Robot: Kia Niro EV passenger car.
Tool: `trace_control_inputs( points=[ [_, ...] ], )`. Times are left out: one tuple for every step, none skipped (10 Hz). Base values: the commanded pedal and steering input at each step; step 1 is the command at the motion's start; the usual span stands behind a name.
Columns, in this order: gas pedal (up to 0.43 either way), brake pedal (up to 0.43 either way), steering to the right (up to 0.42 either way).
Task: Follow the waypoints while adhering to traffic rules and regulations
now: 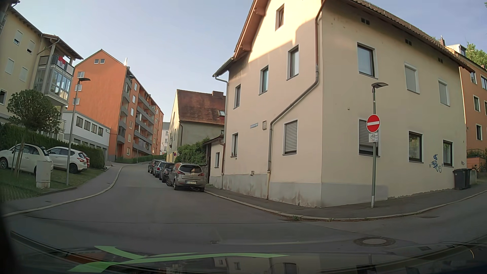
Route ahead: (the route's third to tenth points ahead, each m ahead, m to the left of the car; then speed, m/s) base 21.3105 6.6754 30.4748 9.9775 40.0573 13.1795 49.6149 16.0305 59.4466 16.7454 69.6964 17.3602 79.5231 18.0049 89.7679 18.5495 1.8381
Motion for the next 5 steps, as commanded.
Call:
trace_control_inputs(
  points=[
    [0.059,0.000,-0.235],
    [0.059,0.000,-0.238],
    [0.067,0.000,-0.239],
    [0.067,0.000,-0.235],
    [0.079,0.000,-0.228]
  ],
)
